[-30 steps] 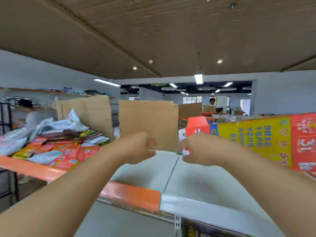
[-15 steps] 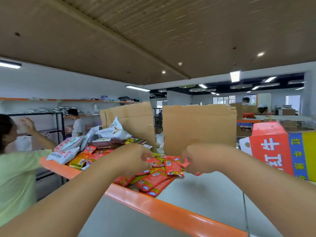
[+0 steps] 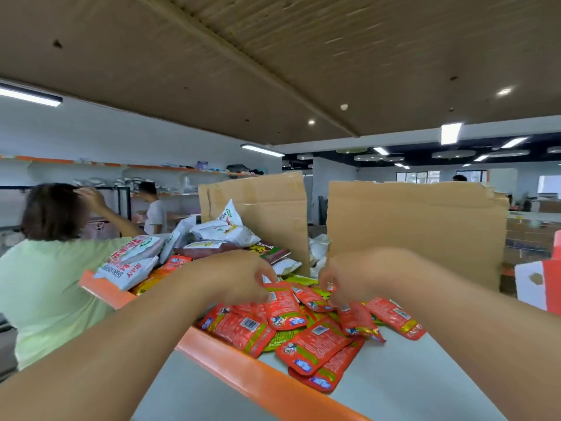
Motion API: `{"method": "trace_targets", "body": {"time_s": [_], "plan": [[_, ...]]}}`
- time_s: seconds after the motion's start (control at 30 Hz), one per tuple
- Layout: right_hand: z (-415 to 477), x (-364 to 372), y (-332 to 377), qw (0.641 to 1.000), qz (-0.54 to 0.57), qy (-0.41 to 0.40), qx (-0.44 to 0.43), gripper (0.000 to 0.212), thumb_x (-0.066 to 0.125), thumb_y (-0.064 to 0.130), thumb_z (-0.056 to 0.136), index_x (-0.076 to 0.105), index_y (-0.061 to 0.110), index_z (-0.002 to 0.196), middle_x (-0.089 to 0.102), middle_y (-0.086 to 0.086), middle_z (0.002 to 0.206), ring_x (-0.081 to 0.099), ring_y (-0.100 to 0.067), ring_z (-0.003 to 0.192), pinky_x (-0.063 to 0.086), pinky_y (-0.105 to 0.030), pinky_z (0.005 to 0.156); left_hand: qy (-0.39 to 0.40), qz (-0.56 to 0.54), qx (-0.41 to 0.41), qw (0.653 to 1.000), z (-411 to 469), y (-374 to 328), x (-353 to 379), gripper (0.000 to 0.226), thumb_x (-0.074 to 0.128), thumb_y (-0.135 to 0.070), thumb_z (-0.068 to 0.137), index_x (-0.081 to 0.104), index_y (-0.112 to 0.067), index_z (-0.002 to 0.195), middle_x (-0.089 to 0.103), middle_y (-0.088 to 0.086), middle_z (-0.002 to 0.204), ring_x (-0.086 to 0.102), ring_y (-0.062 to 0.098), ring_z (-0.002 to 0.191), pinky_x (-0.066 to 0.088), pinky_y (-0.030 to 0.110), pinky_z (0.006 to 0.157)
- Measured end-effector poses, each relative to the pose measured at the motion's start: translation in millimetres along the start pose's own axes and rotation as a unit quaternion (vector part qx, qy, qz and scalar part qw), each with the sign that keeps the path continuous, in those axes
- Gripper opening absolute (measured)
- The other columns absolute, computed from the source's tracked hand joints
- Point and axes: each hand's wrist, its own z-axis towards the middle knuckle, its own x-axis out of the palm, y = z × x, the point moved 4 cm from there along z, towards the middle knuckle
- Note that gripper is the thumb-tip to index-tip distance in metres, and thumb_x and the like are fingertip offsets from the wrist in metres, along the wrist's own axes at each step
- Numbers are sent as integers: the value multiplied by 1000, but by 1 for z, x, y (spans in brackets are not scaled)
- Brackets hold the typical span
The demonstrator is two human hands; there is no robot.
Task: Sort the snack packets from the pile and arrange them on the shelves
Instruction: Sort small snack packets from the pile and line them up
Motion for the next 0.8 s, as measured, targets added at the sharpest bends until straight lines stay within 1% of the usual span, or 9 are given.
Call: {"method": "trace_targets", "body": {"time_s": [0.03, 0.1, 0.17, 0.3, 0.43, 0.53, 0.63, 0.7, 0.8], "plan": [[7, -2, 5, 1000, 1, -2, 2, 40, 59, 44, 93, 58, 35, 131, 63, 6, 120, 61, -19, 99, 54, -37, 87, -1, 2, 11, 1000, 4, 5, 0, 44, 66, -47, 94, 57, -41, 136, 62, -15, 129, 58, 7, 98, 45, 16, 70], [20, -6, 18, 1000, 14, 0, 6, 41, 58, 46, 94, 56, 35, 133, 58, 9, 111, 58, -19, 95, 52, -34, 81, 0, 6, 32, 999, 14, 18, 0, 49, 67, -48, 92, 56, -40, 139, 61, -15, 132, 58, 9, 109, 49, 24, 87], [34, -9, 32, 1000, 19, 3, 13, 43, 58, 48, 94, 57, 32, 134, 58, 8, 110, 58, -20, 96, 51, -34, 83, 5, 14, 55, 998, 24, 32, 0, 50, 69, -48, 91, 57, -40, 139, 63, -15, 130, 59, 10, 114, 49, 29, 97], [63, -11, 59, 997, 56, 22, 54, 45, 63, 58, 90, 63, 27, 122, 59, 11, 84, 58, -18, 90, 51, -33, 83, 42, 15, 106, 993, 43, 66, 8, 47, 72, -42, 86, 62, -44, 131, 65, -20, 119, 62, 6, 104, 53, 31, 93], [85, -10, 79, 993, 56, 46, 94, 64, 64, 67, 84, 57, 19, 127, 62, -3, 121, 59, -25, 109, 47, -34, 82, 59, 8, 168, 984, 54, 89, 14, 52, 72, -32, 83, 60, -49, 131, 63, -25, 122, 59, -3, 91, 48, 21, 77], [94, -4, 85, 988, 80, 32, 128, 70, 68, 66, 82, 48, 23, 133, 56, -1, 128, 54, -23, 106, 39, -33, 74, 59, 29, 205, 977, 60, 97, 17, 62, 72, -35, 81, 52, -53, 137, 57, -20, 131, 60, 7, 101, 54, 32, 88], [95, 2, 74, 977, 155, -20, 142, 69, 75, 59, 79, 45, 30, 134, 54, 6, 110, 51, -16, 96, 41, -30, 70, 70, 28, 236, 969, 64, 98, 18, 67, 71, -36, 81, 47, -55, 139, 55, -17, 134, 62, 13, 109, 55, 37, 92], [93, 6, 63, 966, 209, -48, 146, 76, 82, 53, 74, 43, 33, 136, 49, 17, 95, 52, -10, 92, 44, -27, 74, 62, 26, 260, 963, 66, 97, 16, 65, 73, -34, 81, 49, -56, 138, 58, -14, 127, 63, 14, 104, 57, 37, 88], [93, 6, 54, 949, 257, -98, 156, 73, 88, 38, 71, 45, 36, 130, 50, 16, 90, 51, -2, 79, 41, -23, 66, 24, 21, 283, 959, 71, 97, 13, 60, 80, -36, 79, 56, -51, 133, 57, -11, 111, 59, 12, 98, 55, 35, 84]]}}
